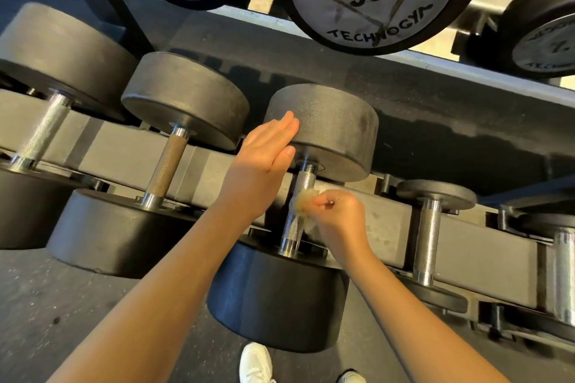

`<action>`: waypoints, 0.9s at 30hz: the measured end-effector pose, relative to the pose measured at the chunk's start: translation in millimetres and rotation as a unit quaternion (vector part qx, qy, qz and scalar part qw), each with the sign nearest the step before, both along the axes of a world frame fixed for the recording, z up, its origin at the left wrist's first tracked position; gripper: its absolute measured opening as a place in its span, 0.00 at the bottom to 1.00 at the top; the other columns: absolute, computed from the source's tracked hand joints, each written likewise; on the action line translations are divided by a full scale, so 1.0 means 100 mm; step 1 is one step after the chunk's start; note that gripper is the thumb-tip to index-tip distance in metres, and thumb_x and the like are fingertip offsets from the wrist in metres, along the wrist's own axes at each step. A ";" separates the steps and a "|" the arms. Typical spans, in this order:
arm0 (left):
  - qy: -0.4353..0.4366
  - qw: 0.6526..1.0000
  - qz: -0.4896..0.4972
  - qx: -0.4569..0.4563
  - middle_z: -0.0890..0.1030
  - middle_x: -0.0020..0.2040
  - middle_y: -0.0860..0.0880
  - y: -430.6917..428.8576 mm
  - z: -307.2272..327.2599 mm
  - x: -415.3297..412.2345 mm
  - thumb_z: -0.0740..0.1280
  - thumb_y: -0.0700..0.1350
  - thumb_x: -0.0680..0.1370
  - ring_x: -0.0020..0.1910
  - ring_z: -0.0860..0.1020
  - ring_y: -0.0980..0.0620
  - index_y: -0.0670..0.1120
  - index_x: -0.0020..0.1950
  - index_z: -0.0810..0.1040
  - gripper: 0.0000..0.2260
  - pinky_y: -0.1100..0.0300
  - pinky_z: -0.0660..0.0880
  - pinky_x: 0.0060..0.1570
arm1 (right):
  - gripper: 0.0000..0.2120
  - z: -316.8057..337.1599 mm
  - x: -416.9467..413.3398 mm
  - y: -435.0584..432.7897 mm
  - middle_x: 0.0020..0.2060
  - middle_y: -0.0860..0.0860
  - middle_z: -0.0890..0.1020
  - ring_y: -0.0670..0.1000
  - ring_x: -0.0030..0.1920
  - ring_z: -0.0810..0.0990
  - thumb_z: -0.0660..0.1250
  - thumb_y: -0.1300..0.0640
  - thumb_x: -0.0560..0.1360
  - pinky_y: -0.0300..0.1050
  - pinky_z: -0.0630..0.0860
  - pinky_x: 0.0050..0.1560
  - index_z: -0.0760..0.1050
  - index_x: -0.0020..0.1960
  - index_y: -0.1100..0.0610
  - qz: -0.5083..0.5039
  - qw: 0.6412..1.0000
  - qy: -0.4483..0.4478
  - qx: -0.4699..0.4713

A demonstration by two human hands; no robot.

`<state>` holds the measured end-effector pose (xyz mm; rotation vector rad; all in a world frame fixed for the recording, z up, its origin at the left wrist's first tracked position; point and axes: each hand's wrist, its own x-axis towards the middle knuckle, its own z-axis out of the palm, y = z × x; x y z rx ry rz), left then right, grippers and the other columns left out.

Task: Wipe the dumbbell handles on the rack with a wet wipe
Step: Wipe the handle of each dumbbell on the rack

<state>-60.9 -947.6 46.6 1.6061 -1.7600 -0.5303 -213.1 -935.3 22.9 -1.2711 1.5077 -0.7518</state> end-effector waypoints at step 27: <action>0.000 0.997 -0.012 0.082 0.58 0.77 0.55 0.00 0.08 0.00 0.53 0.45 0.83 0.76 0.53 0.57 0.51 0.77 0.55 0.22 0.66 0.48 0.71 | 0.11 -0.10 0.19 -0.27 0.25 0.50 0.75 0.45 0.29 0.71 0.71 0.62 0.72 0.31 0.68 0.30 0.77 0.31 0.60 -0.127 0.989 0.058 -0.050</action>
